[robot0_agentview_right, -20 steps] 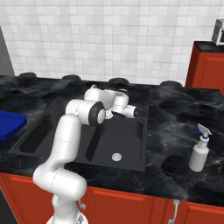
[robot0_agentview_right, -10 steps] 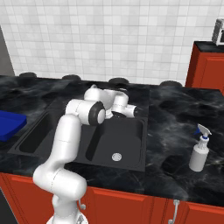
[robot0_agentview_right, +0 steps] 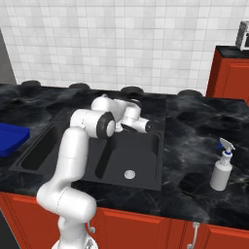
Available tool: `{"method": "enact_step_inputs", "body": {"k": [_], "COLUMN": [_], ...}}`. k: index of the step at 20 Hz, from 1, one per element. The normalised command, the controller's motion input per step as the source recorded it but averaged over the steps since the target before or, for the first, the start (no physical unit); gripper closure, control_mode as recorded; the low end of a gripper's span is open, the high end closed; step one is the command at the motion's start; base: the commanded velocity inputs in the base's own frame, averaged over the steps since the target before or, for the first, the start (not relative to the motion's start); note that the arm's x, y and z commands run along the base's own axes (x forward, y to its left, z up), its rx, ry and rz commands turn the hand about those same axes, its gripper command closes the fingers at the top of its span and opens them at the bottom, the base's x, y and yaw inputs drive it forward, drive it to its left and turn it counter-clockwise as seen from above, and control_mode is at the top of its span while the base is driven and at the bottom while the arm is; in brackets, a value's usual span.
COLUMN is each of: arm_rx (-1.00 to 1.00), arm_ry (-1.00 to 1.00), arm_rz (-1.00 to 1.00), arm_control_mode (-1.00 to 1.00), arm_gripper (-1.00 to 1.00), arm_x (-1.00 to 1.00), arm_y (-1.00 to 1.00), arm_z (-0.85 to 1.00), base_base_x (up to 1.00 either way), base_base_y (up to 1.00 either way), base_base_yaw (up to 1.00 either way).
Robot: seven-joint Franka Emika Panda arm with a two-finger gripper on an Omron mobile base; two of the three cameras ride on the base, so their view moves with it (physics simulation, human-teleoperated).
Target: Pick up all produce items and place them in the sink. Turn on the sink faucet to wash them. Then turn the sink off and put them in the tray.
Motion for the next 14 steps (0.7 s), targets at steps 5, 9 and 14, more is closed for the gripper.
{"method": "enact_step_inputs", "body": {"k": [5,9,14], "arm_rx": [0.01,0.01,0.02], "arm_ry": [0.02,0.02,0.02], "arm_rz": [-0.15,-0.11,-0.07], "arm_control_mode": [-1.0,-1.0,-1.0], "arm_gripper": [1.0,1.0,1.0], "arm_x": [0.0,0.0,0.03], "arm_y": [-0.44,-0.58,-0.65], "arm_z": [0.0,0.0,-0.01], "base_base_x": [0.0,0.0,0.0], "base_base_y": [0.0,0.0,0.0], "base_base_yaw": [0.0,0.0,0.0]}}
